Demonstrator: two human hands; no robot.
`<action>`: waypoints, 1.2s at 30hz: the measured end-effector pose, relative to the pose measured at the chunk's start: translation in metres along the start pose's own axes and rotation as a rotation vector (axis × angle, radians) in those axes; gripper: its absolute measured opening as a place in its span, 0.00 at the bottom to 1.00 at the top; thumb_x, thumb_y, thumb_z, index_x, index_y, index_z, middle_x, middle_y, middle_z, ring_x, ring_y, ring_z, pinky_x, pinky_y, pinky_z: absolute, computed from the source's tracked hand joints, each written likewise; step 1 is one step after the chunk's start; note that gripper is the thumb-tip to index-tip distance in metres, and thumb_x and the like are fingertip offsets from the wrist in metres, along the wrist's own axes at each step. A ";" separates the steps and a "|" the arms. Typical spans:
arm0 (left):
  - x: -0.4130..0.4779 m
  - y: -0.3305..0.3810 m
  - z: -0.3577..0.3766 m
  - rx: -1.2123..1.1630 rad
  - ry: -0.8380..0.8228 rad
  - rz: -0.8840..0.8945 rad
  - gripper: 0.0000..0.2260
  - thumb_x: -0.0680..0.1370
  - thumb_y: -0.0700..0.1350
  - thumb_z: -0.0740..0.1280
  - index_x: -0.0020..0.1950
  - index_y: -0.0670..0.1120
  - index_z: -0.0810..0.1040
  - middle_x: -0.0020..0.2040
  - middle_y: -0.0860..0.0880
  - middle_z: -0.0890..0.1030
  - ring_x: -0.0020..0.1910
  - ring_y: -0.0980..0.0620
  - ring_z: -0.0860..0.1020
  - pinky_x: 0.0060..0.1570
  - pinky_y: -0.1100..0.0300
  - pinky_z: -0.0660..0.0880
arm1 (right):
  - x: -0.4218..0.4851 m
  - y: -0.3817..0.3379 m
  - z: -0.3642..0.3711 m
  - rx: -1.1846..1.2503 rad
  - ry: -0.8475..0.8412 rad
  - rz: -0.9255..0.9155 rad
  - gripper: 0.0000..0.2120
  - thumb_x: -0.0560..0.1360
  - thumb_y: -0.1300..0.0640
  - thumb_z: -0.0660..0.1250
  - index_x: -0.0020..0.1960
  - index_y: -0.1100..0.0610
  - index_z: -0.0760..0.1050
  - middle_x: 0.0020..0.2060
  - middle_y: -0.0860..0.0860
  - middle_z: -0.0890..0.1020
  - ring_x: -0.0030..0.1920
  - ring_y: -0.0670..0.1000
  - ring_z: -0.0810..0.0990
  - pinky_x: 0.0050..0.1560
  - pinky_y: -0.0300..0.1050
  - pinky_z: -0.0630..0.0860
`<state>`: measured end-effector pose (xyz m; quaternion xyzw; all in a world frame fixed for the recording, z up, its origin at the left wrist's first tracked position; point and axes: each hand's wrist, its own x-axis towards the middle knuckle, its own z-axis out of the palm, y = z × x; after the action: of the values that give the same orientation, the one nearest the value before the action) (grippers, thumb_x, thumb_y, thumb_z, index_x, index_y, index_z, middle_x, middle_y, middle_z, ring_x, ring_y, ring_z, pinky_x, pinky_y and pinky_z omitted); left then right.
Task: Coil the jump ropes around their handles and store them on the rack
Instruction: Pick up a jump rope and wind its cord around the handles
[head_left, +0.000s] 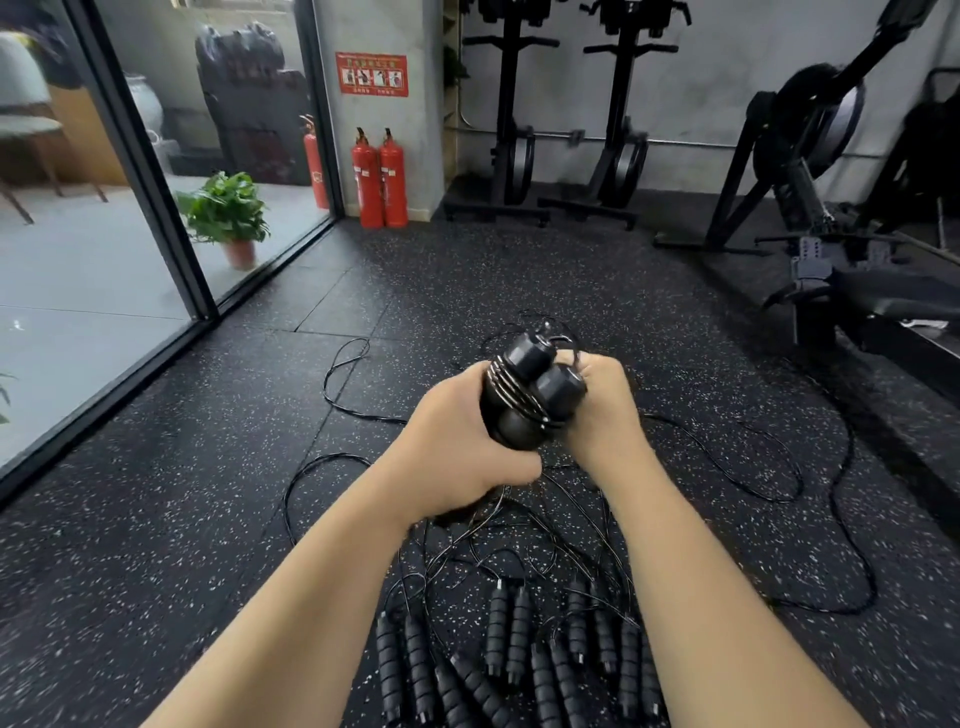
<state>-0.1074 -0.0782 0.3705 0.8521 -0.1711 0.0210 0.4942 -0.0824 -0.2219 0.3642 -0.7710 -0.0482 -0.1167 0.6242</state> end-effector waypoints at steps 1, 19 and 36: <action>0.002 -0.001 -0.001 -0.050 0.012 -0.055 0.15 0.61 0.37 0.75 0.40 0.49 0.73 0.30 0.57 0.75 0.28 0.61 0.70 0.31 0.67 0.68 | -0.001 0.003 0.004 -0.021 0.023 -0.006 0.15 0.76 0.62 0.62 0.30 0.58 0.71 0.29 0.51 0.74 0.33 0.49 0.70 0.38 0.46 0.69; 0.002 -0.014 0.003 0.069 0.130 -0.207 0.32 0.60 0.56 0.75 0.61 0.61 0.66 0.50 0.60 0.81 0.51 0.54 0.80 0.55 0.51 0.76 | -0.019 -0.008 0.012 0.074 -0.027 0.058 0.12 0.75 0.49 0.70 0.45 0.58 0.82 0.41 0.54 0.86 0.42 0.49 0.83 0.46 0.44 0.78; 0.006 -0.047 -0.050 0.308 0.400 -0.491 0.24 0.66 0.52 0.72 0.60 0.59 0.69 0.47 0.55 0.81 0.45 0.48 0.79 0.46 0.55 0.75 | -0.033 -0.023 0.009 -0.874 0.025 -0.048 0.24 0.80 0.49 0.57 0.28 0.59 0.65 0.24 0.52 0.72 0.27 0.54 0.70 0.31 0.43 0.67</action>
<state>-0.0804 -0.0160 0.3576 0.9113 0.1440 0.0936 0.3742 -0.1185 -0.2063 0.3761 -0.9599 -0.0045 -0.1499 0.2369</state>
